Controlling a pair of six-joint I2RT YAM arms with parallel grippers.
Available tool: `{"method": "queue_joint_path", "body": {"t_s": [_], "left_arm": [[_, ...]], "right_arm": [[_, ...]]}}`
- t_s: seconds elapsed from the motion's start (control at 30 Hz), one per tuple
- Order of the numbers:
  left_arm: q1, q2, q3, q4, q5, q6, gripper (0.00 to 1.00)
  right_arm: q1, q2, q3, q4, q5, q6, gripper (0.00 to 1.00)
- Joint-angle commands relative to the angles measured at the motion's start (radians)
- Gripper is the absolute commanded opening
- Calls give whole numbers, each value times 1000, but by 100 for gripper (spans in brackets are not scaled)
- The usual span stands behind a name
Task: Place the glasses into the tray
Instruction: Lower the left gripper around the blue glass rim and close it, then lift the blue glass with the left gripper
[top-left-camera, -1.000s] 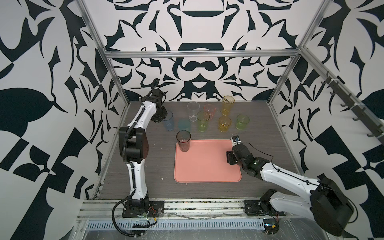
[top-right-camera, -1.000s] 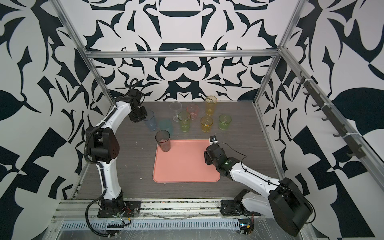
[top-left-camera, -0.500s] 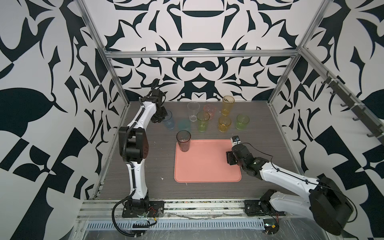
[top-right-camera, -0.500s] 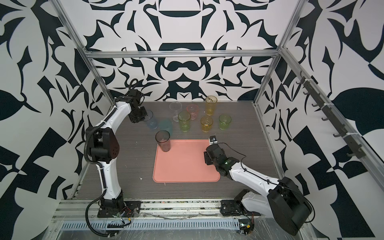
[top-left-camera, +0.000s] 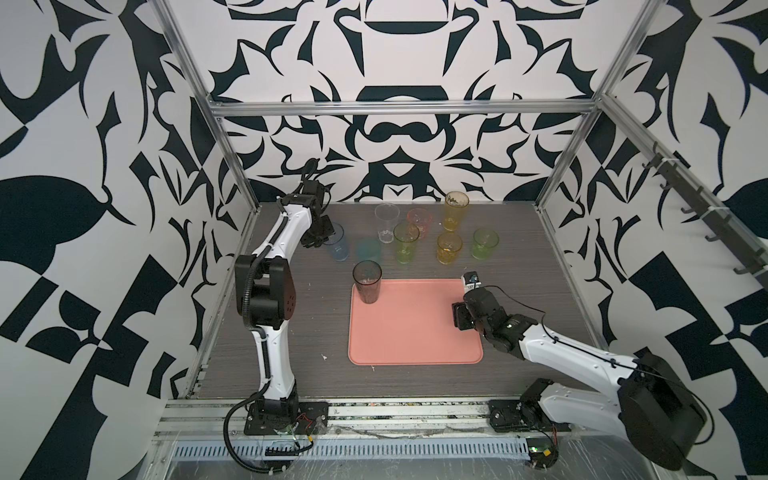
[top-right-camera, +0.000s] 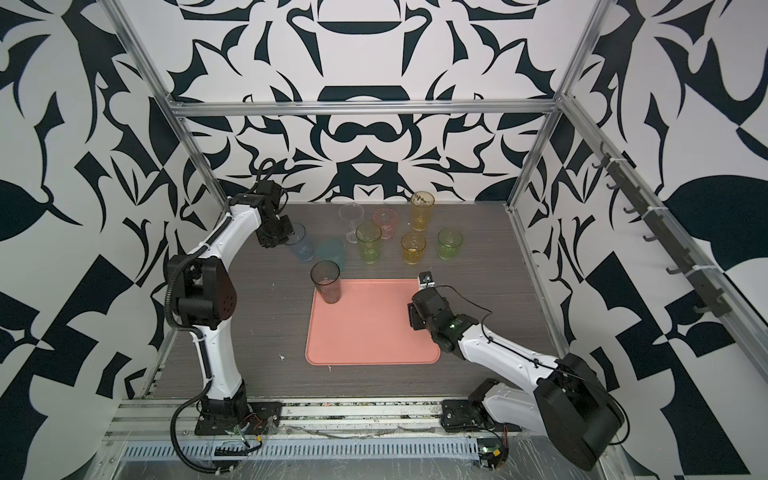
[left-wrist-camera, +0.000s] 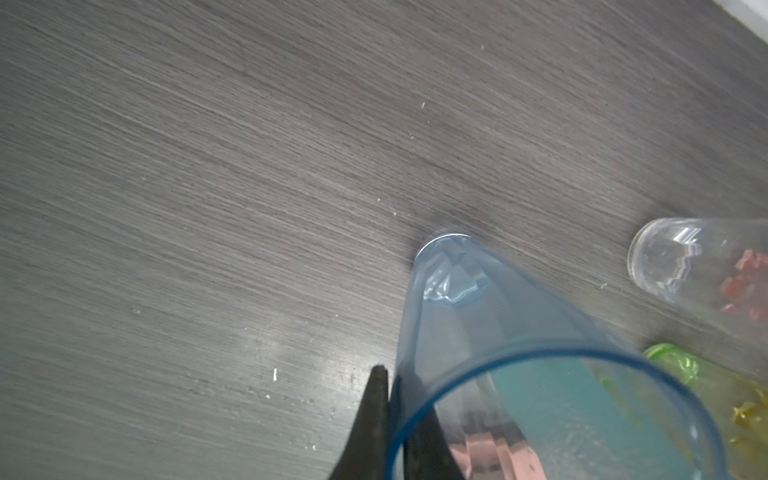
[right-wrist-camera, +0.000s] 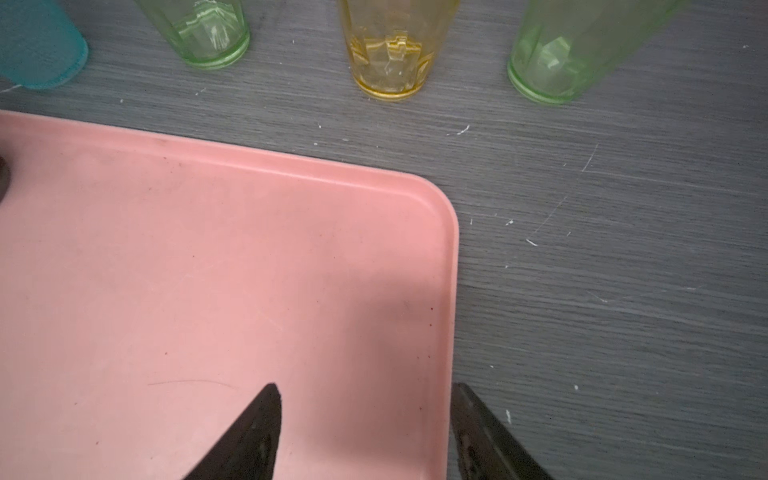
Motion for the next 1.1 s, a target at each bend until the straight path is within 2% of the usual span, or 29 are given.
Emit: {"method": "queue_joint_path", "body": {"t_s": [0.0,0.37,0.6,1.07], "left_arm": [[7,-76,-26,-82,-9,27,0],[7,-309,-225,-163,-80,33,0],[2,-459,-349,-213,-88,20,0],[-104,-710,-502,-327,-130,5,0]], "right_arm": [[0,-10,31,6,13,2,67],[-1,-15,30,9,8,2,67],[-1,-29,26,6,8,1,67],[-1,-37,24,6,5,4,67]]}}
